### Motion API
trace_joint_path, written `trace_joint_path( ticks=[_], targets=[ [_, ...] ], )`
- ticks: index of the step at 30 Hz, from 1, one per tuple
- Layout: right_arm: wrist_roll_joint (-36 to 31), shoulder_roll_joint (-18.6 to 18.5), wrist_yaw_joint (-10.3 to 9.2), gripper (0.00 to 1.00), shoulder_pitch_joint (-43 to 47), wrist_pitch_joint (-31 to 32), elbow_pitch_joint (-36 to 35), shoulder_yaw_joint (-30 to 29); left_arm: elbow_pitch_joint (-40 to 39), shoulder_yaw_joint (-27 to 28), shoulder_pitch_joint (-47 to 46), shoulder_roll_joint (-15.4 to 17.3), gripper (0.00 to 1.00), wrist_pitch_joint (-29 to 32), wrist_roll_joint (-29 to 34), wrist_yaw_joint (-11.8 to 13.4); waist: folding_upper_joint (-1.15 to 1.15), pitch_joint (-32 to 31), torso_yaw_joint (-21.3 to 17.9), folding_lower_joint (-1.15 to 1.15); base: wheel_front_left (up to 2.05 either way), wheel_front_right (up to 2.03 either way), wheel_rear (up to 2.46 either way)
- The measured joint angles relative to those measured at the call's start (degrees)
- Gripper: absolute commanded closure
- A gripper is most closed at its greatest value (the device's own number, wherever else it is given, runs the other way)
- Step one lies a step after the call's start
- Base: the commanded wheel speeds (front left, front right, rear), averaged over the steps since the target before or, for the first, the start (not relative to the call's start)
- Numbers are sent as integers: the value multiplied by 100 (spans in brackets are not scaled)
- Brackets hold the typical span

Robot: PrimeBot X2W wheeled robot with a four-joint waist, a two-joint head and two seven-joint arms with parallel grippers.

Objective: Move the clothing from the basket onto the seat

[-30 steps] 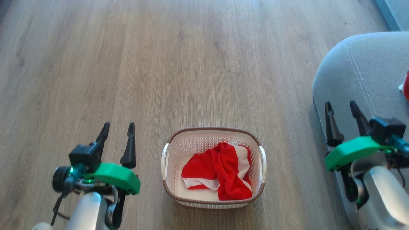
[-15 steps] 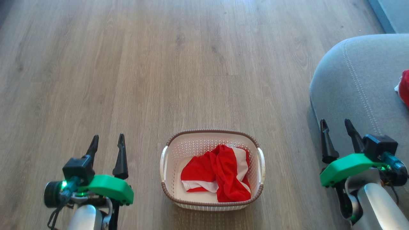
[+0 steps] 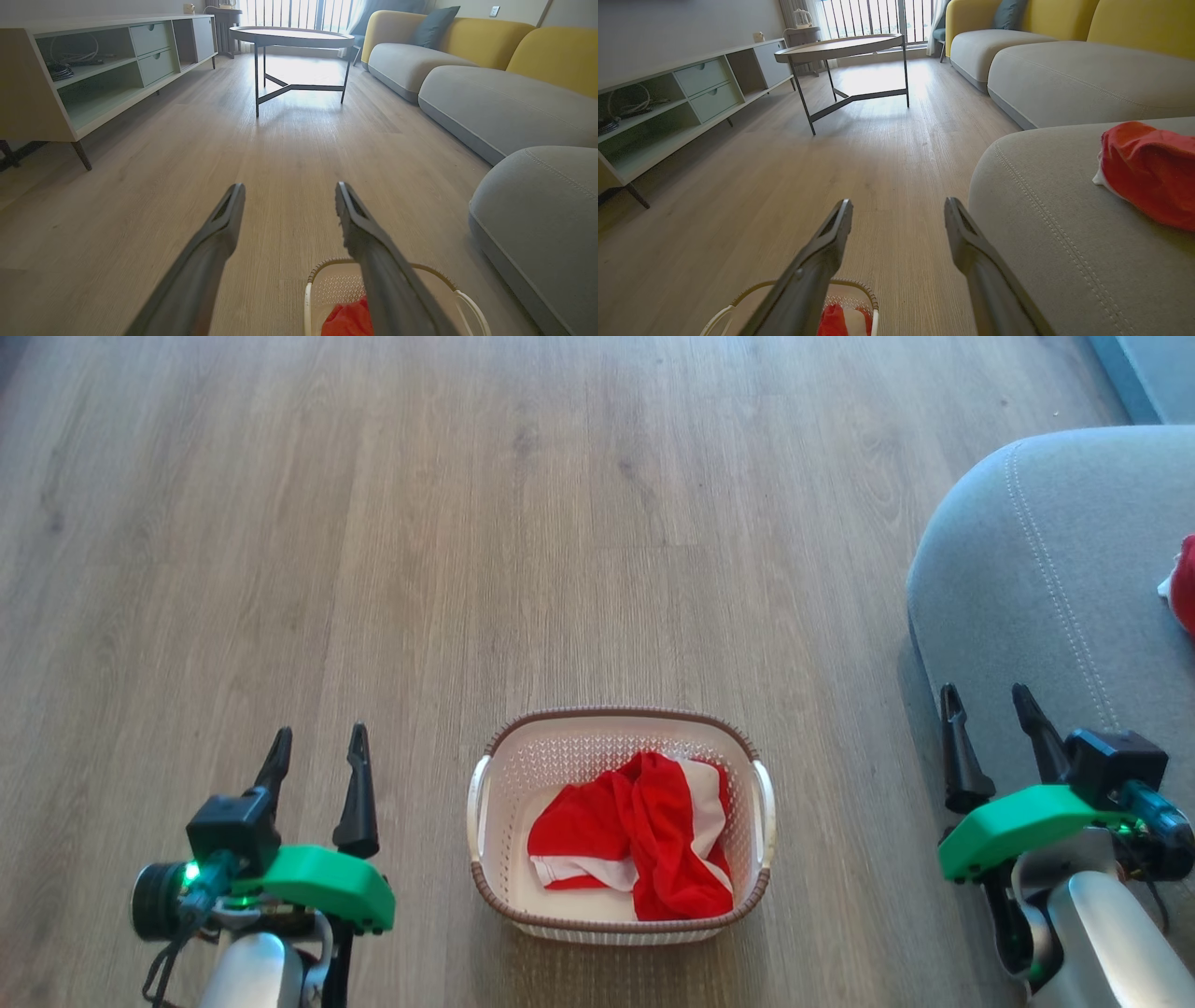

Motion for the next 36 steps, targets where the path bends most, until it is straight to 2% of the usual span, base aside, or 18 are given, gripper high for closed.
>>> trace_joint_path(
  ticks=[13,24,36],
  targets=[
    [1,4,0,0,-185,0,-355,-4,91,-445,-65,-1,0,0,-59,-33,0,511,-118,0,0,0,0],
    [1,-24,0,0,-927,0,-790,88,333,-1178,-855,-4,0,0,-264,-119,0,1500,-381,0,0,0,0],
    [2,-52,0,0,-1618,-1,-1071,290,1216,-2083,-1870,-18,0,0,-353,-236,0,2628,-667,2,0,0,0]
  ],
)
